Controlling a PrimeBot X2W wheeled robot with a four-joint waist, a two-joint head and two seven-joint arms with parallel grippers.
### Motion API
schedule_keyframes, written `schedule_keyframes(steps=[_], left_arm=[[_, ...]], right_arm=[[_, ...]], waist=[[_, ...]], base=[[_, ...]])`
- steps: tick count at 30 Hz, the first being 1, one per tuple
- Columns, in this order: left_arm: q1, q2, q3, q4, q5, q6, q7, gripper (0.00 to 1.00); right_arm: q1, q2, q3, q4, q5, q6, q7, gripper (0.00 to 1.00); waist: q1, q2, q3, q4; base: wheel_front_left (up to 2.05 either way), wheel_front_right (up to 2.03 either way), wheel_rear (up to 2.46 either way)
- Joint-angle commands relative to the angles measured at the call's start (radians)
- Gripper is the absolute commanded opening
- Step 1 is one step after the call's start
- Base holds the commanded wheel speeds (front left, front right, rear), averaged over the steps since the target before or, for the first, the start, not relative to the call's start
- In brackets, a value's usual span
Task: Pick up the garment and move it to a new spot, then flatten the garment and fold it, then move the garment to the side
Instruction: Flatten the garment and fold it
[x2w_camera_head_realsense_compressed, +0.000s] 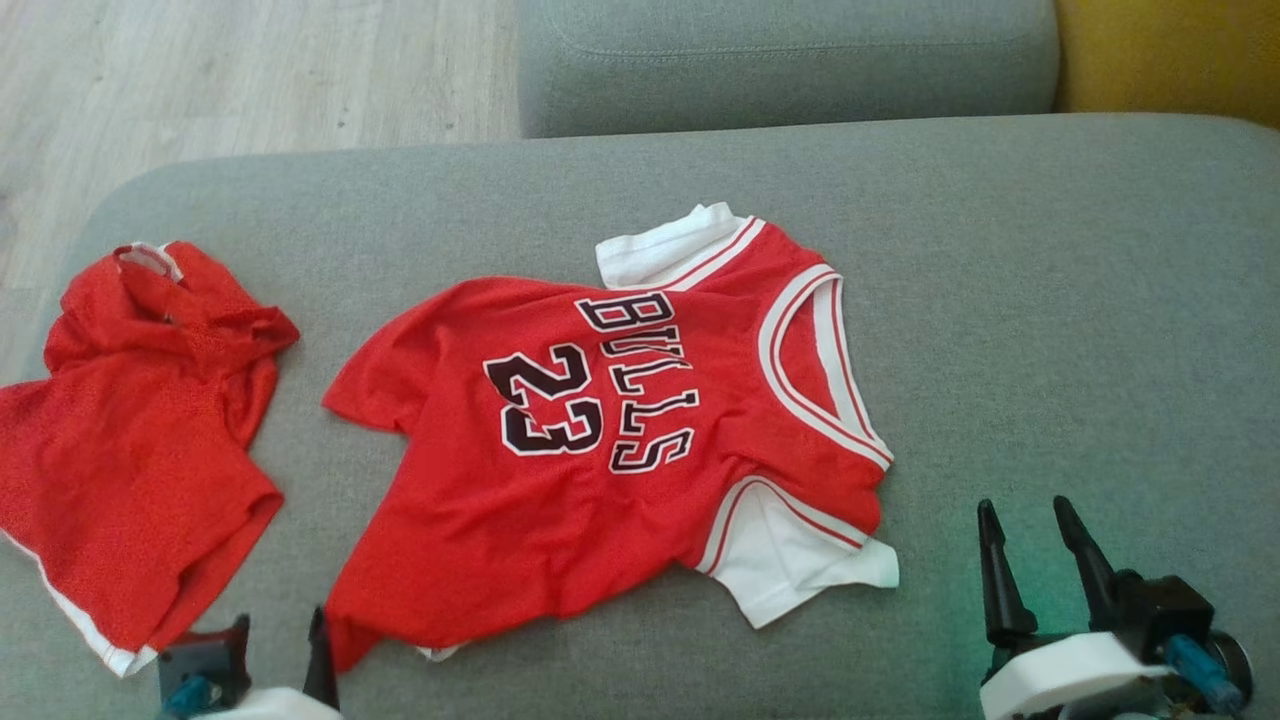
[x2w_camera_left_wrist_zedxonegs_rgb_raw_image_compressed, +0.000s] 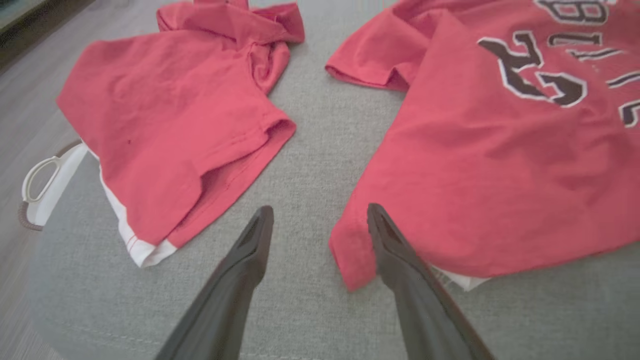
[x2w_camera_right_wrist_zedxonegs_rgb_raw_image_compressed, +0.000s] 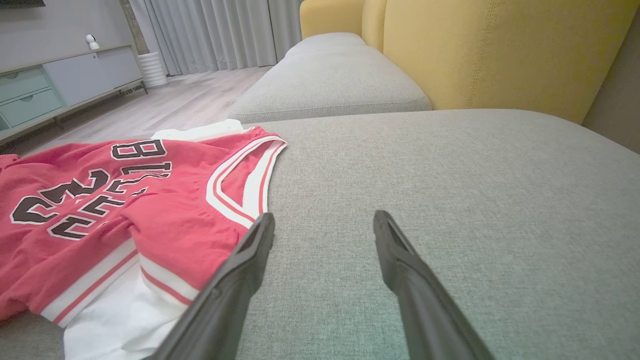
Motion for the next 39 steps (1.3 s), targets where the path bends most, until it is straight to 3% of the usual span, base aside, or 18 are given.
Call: schedule_keyframes(steps=[1, 7, 15, 26, 39], left_arm=[[-0.03, 0.018, 0.046, -0.035, 0.003, 0.0, -0.027, 1.0], [-0.029, -0.043, 0.048, -0.064, 0.035, -0.035, -0.099, 1.0], [-0.026, -0.153, 0.129, -0.071, 0.138, -0.127, -0.115, 1.0], [0.028, -0.339, 0.358, 0.004, 0.342, -0.35, -0.115, 1.0], [0.098, -0.471, 0.548, 0.033, 0.503, -0.524, -0.115, 1.0]], right_arm=[[-0.017, -0.006, 0.022, -0.029, -0.002, 0.007, -0.011, 1.0], [-0.008, -0.006, 0.02, -0.045, -0.004, 0.007, -0.011, 1.0], [0.009, -0.006, 0.007, -0.11, -0.043, 0.007, -0.011, 1.0], [0.076, -0.006, -0.019, -0.136, -0.062, 0.007, -0.011, 1.0], [0.1, -0.006, -0.028, -0.146, -0.084, 0.007, -0.011, 1.0]], waist=[[0.0, 0.0, -0.002, 0.001], [0.0, 0.0, -0.02, 0.006], [0.0, 0.0, -0.031, 0.014], [0.0, 0.0, -0.059, 0.014], [0.0, 0.0, -0.068, -0.002]], base=[[0.0, 0.0, 0.0], [0.0, 0.0, 0.0], [0.0, 0.0, 0.0], [0.0, 0.0, 0.0], [0.0, 0.0, 0.0]])
